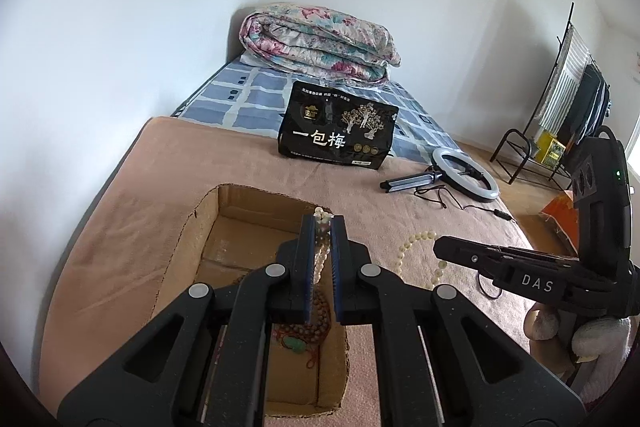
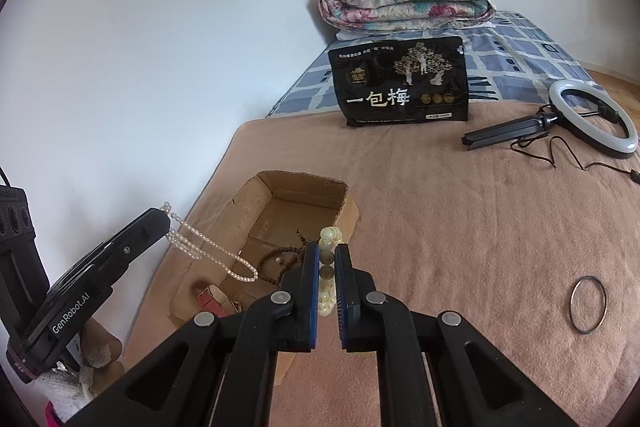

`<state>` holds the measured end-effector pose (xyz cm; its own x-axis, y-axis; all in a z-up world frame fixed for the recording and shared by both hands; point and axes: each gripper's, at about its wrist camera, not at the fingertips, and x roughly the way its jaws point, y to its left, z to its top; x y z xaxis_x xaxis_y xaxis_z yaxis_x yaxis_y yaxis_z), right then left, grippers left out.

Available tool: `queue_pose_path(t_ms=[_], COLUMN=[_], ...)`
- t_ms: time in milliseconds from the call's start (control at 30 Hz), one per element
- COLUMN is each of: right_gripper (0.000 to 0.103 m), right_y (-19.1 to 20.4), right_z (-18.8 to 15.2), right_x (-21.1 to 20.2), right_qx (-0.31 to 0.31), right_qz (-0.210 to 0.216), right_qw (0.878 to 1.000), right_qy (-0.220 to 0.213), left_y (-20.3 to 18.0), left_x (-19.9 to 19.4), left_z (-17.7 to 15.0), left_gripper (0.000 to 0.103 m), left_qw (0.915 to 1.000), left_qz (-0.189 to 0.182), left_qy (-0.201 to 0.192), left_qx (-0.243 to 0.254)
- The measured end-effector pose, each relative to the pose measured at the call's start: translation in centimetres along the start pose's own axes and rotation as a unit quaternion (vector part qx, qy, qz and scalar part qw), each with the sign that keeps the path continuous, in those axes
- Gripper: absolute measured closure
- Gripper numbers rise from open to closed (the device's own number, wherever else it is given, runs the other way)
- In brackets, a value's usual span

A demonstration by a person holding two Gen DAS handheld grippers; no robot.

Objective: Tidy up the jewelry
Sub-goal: 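Lift and carry the pearl necklace with the left gripper while the right carries the bracelet over the box, then lower and open the left gripper in the box while the right releases the bracelet inside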

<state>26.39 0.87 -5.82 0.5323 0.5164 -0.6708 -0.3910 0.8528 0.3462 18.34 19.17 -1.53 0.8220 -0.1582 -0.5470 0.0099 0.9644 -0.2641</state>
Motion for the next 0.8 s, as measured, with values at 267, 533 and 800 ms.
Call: queue_pose_path(t_ms=[267, 533, 800], right_gripper=[0.098, 0.098, 0.098], right_y=[2.4, 4.4, 4.8], right_z=[0.1, -0.2, -0.7], right_x=[2.9, 5.3, 7.7], right_qx=[-0.019, -0.041, -0.051], right_qz=[0.011, 0.016, 0.005], right_qw=[1.000, 0.999, 0.998], right_qy=[0.012, 0.022, 0.038], left_y=[2.5, 5.0, 7.3], left_x=[0.8, 1.5, 2.0], left_z=[-0.1, -0.8, -1.4], left_gripper=[0.098, 0.098, 0.098], left_qw=[0.9997, 0.9986, 0.9972], left_qz=[0.017, 0.043, 0.055], left_qy=[0.004, 0.019, 0.033], left_qx=[-0.016, -0.022, -0.038])
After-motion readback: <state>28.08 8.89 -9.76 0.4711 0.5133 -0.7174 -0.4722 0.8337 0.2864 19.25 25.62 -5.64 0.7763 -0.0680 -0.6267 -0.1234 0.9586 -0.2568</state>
